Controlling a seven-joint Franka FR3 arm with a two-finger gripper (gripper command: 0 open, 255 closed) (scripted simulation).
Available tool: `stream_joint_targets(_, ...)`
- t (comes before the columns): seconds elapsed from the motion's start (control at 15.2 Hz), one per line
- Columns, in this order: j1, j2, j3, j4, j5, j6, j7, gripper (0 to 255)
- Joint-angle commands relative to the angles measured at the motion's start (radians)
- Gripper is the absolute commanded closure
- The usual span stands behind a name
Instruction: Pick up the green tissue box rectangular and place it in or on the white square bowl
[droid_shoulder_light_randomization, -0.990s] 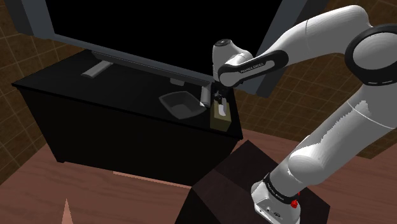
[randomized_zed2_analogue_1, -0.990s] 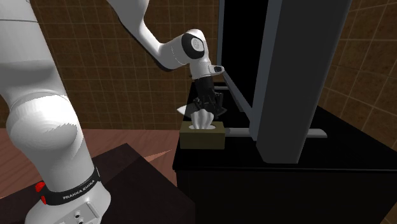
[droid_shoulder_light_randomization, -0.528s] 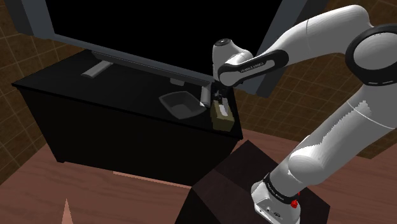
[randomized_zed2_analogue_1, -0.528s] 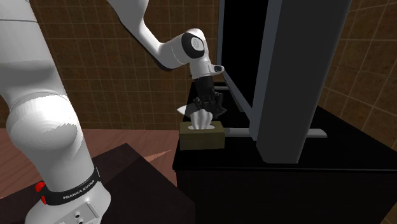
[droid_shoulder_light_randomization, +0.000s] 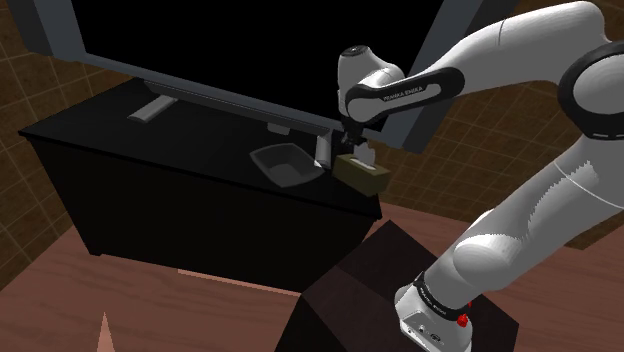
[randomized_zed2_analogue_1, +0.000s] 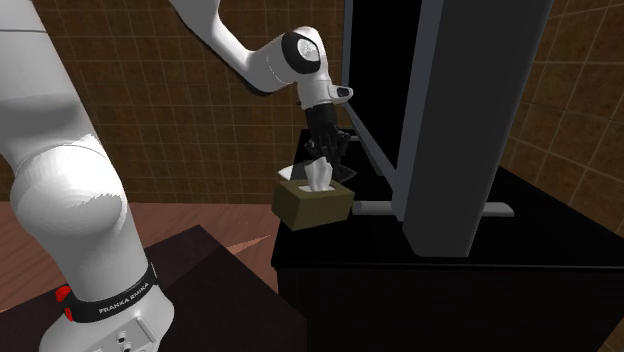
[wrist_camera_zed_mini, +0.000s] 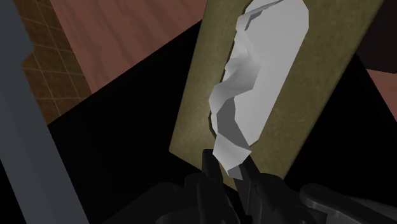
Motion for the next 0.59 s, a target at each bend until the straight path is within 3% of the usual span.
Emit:
stream_joint_targets(0.0,0.002,-0.014,0.002,0.011,0.007,-0.024,-0.01,255)
stream_joint_targets(0.53,0.007,-0.058,0.005,0.073,0.029,-0.122,-0.053,255)
